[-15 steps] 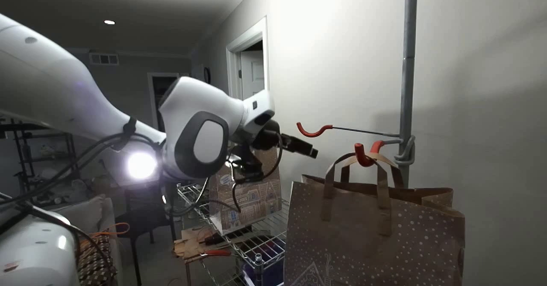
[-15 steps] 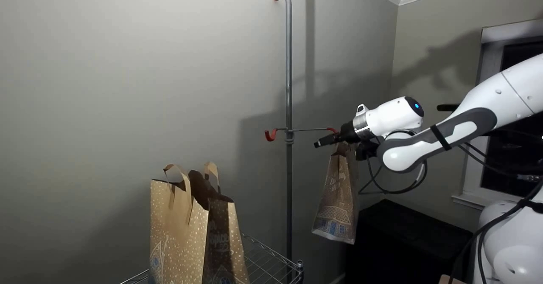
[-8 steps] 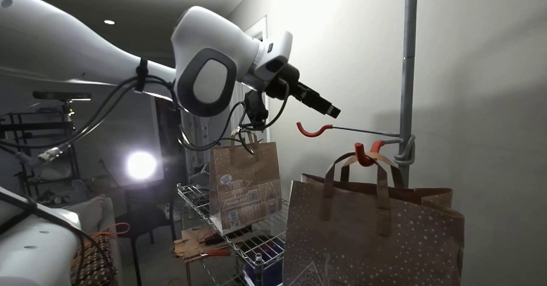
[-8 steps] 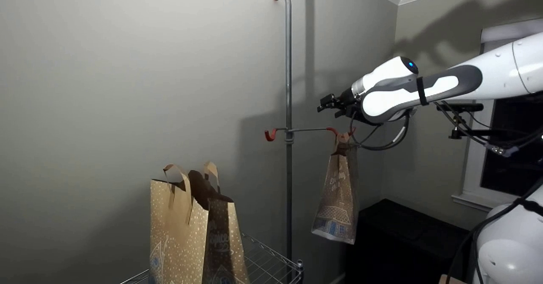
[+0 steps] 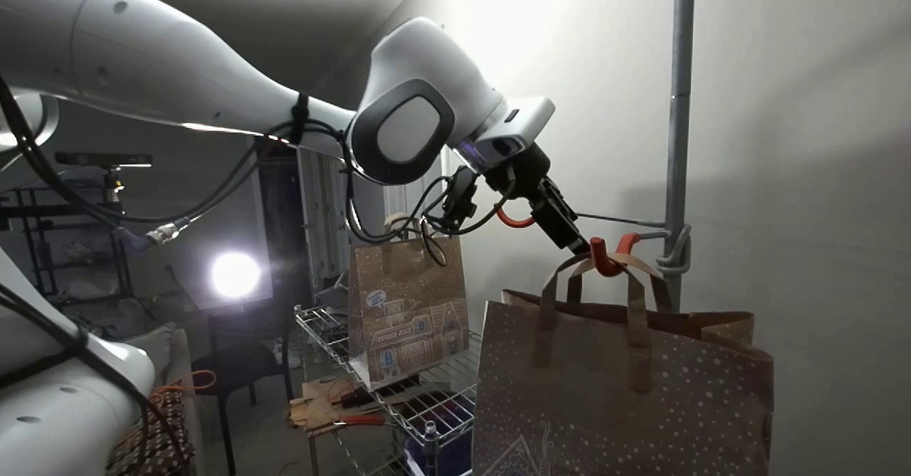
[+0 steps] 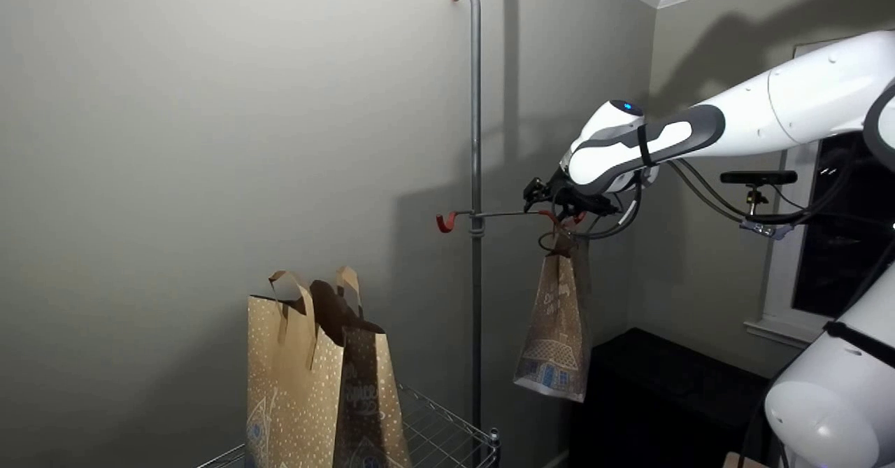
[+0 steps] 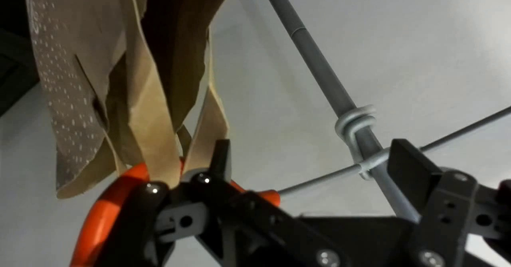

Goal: Move the brown bags to the metal rack

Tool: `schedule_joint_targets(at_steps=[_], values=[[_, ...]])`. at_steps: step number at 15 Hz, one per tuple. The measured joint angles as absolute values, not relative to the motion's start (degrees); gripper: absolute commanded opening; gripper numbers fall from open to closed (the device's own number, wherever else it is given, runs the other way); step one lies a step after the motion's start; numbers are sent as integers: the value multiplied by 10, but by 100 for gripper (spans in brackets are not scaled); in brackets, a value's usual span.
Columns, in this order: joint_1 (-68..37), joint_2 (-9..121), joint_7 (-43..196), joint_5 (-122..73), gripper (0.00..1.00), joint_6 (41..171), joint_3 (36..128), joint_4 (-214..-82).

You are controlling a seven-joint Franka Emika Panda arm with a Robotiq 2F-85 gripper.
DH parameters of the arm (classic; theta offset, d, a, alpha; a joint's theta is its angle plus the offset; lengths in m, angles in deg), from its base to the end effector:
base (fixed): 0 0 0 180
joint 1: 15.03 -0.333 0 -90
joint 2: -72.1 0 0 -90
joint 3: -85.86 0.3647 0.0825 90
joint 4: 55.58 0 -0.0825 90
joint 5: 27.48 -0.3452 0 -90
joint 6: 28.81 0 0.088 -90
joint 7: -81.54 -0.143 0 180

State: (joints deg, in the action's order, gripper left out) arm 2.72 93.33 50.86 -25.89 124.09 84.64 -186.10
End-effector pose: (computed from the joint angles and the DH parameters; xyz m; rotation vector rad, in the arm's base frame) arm 0.4349 -0.1508 0.6238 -2.6065 1.1774 -1.1402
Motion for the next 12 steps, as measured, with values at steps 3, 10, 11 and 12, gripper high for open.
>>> schedule_joint_targets(at_steps=[3,10,11,12], values=[[34,926,468,-257,100,1202,856,-1836],[23,955,445,-257,100,1101,862,-1806],[24,968,445,-255,100,1083,861,-1806],[26,982,445,-245,100,1066,861,-1806]])
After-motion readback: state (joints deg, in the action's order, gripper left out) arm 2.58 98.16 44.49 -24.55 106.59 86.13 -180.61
